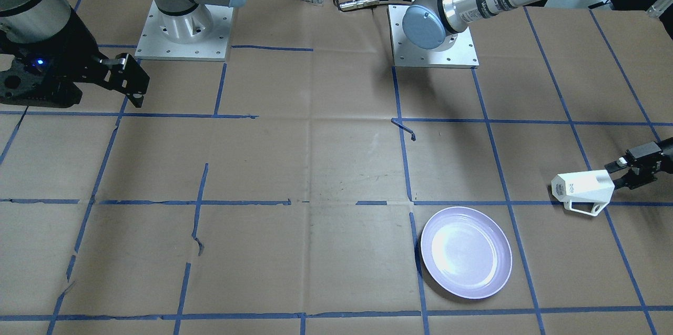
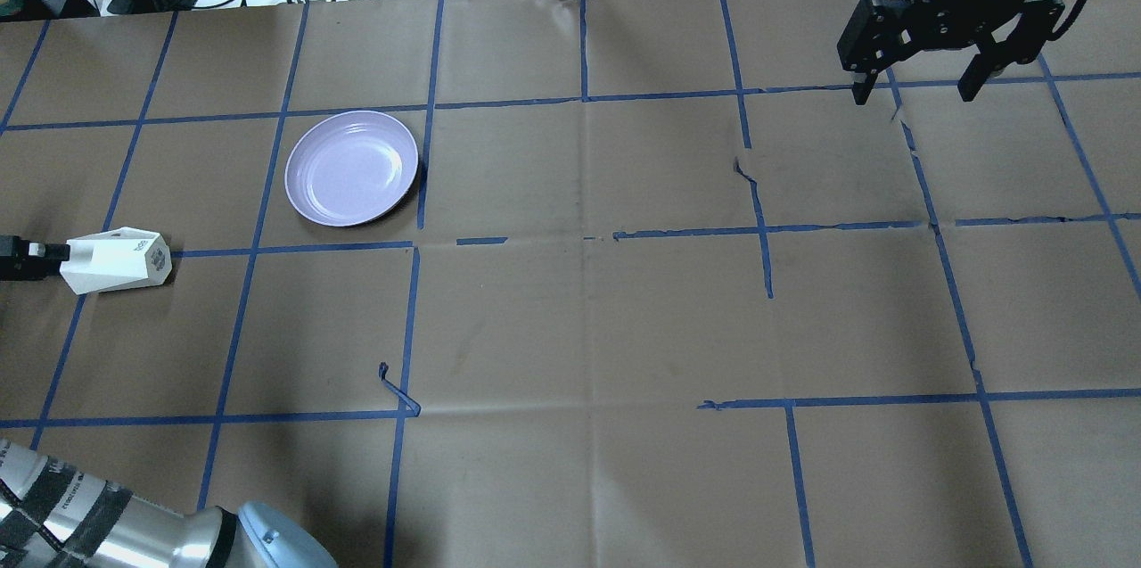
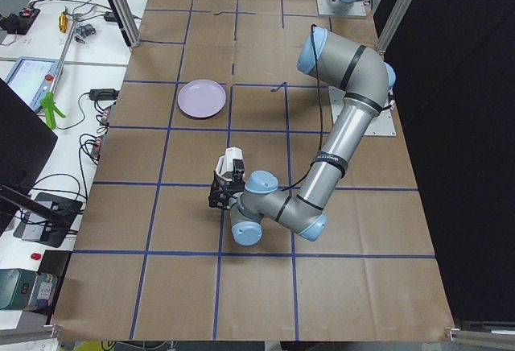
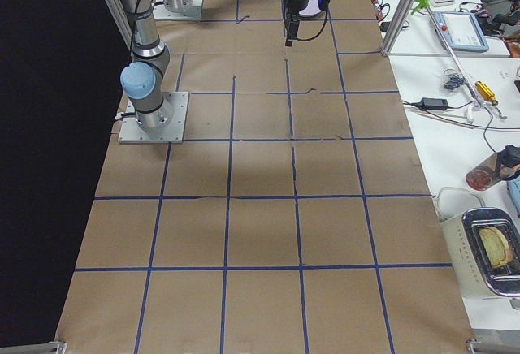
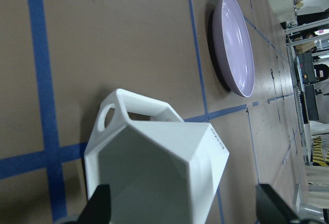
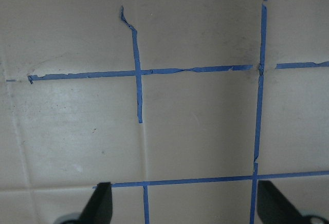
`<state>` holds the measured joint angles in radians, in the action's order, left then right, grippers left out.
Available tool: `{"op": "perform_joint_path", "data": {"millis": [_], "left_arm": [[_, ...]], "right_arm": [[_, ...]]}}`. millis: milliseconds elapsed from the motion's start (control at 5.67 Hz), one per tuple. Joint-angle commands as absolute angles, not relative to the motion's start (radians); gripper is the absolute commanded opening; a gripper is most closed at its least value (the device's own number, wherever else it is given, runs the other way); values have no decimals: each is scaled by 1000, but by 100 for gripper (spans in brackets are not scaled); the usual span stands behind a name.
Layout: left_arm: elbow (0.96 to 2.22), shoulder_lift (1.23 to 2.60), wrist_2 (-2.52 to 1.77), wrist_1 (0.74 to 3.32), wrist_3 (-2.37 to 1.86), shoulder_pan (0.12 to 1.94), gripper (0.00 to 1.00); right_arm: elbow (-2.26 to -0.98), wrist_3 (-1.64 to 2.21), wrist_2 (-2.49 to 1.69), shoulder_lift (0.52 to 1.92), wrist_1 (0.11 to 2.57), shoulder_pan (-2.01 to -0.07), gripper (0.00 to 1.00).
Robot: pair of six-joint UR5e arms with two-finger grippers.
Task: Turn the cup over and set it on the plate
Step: 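Close the left gripper on the cup's open rim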
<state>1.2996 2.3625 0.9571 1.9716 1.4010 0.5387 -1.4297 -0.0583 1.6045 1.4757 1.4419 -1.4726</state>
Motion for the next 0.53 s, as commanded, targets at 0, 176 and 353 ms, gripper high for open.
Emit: {"op": "perform_joint_path", "data": {"millis": [0, 176, 353], "left_arm": [[1299, 2361, 936, 2003, 1428, 554, 100], [1299, 2365, 930, 2008, 1428, 554, 100], [1299, 2364, 854, 2011, 1425, 554, 97]], "right_arm": [[-1430, -58, 1605, 1476, 1442, -1473, 100], [-1430, -58, 1605, 1476, 1442, -1473, 100], [-1430, -58, 1605, 1476, 1442, -1473, 100]]}}
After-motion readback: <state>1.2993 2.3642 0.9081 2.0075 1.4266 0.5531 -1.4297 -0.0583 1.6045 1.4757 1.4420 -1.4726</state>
